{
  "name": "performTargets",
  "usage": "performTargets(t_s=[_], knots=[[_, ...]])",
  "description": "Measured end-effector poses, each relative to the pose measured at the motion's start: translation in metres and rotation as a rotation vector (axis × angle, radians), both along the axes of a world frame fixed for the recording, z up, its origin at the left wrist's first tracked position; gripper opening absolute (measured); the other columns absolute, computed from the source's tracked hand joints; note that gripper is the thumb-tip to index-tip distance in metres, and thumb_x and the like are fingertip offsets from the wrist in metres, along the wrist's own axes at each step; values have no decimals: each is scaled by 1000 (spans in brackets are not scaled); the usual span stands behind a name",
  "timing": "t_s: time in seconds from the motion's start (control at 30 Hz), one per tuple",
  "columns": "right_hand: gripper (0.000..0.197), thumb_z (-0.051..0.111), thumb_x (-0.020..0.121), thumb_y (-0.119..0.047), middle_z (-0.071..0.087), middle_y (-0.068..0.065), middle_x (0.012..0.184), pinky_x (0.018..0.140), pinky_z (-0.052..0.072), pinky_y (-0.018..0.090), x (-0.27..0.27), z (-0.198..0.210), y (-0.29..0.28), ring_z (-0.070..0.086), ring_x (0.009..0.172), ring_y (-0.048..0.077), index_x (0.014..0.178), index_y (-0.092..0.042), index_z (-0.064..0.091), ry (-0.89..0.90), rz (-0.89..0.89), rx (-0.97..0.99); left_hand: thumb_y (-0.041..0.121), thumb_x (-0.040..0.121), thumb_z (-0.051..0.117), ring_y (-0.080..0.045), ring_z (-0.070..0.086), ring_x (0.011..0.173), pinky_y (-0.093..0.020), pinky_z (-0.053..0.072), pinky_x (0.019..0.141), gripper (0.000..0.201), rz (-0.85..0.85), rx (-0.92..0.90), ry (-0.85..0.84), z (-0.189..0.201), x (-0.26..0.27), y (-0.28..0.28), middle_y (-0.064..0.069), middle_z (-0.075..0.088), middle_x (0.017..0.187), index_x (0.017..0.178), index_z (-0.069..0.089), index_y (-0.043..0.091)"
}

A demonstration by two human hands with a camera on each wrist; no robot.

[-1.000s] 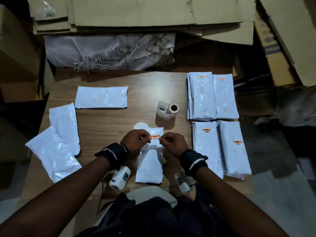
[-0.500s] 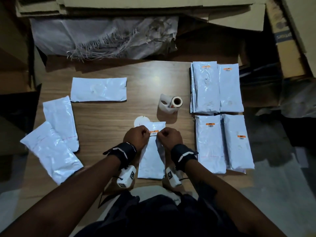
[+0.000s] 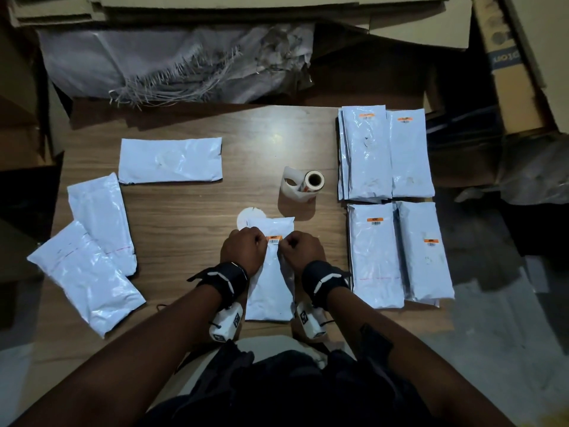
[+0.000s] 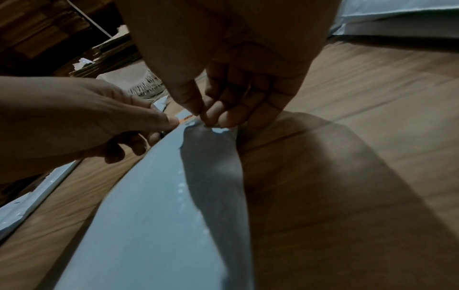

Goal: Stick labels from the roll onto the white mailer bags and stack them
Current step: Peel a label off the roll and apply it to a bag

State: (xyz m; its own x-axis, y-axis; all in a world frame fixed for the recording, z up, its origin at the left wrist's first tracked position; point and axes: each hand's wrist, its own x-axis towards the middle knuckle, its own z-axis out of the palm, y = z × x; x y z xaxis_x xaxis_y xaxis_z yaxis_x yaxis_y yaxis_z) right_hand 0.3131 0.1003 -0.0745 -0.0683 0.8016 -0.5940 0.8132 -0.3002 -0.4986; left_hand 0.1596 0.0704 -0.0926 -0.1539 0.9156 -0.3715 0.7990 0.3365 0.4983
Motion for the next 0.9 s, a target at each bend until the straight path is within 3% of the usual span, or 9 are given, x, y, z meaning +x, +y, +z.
performTargets(t_s=[0.17, 0.27, 0.37, 0.47, 0.57, 0.63, 0.73, 0.9], knots=[[26, 56, 87, -41, 68, -1, 75, 63, 47, 29, -1, 0, -1, 62, 73, 22, 71, -21, 63, -52, -3, 29, 38, 87, 60, -28, 57, 88, -36, 48, 74, 21, 49, -7, 22, 2, 2, -1, -1, 66, 84, 72, 55, 23], [25, 54, 89, -43, 67, -1, 81, 64, 44, 29, 1, 3, -4, 62, 78, 23, 76, -23, 63, -88, 20, 84, 45, 85, 61, -26, 56, 87, -37, 46, 74, 24, 81, 23, 34, 2, -2, -5, 4, 62, 83, 76, 56, 23], [26, 53, 92, -34, 63, 5, 110, 79, 48, 35, 5, 0, -16, 58, 98, 27, 108, -19, 66, -51, 109, 295, 41, 87, 59, -29, 54, 94, -40, 43, 79, 27, -5, 172, 129, 1, -3, -16, -3, 61, 103, 103, 59, 20], [44, 51, 92, -28, 49, 16, 140, 102, 43, 42, 4, -14, -34, 47, 123, 35, 133, -14, 54, -37, 265, 537, 38, 91, 49, -33, 44, 127, -46, 40, 95, 51, -247, 252, 306, -7, 0, -30, -12, 44, 145, 139, 47, 22], [57, 43, 91, -33, 23, 18, 158, 109, 32, 48, 3, -27, -47, 27, 142, 40, 146, -18, 40, -92, 432, 499, 38, 92, 50, -36, 19, 146, -55, 30, 107, 59, -381, 201, 345, -17, 4, -42, -15, 16, 161, 148, 37, 25], [59, 39, 91, -36, 19, 18, 160, 107, 33, 52, 2, -29, -52, 24, 143, 42, 147, -19, 38, -144, 469, 437, 41, 94, 49, -36, 10, 148, -59, 24, 111, 59, -366, 149, 349, -19, 5, -44, -14, 7, 163, 149, 35, 27], [63, 34, 90, -40, 21, 19, 159, 106, 35, 55, 1, -30, -54, 28, 141, 44, 147, -16, 38, -214, 467, 385, 45, 95, 46, -36, 4, 149, -61, 17, 113, 61, -383, 109, 363, -21, 5, -43, -13, 1, 163, 151, 32, 26], [77, 26, 87, -51, 9, 17, 161, 112, 26, 55, 6, -29, -52, 14, 147, 41, 152, -10, 24, -251, 435, 339, 50, 92, 52, -37, 10, 149, -61, 21, 111, 69, -361, 136, 393, -21, 6, -44, -14, 4, 162, 150, 35, 16]])
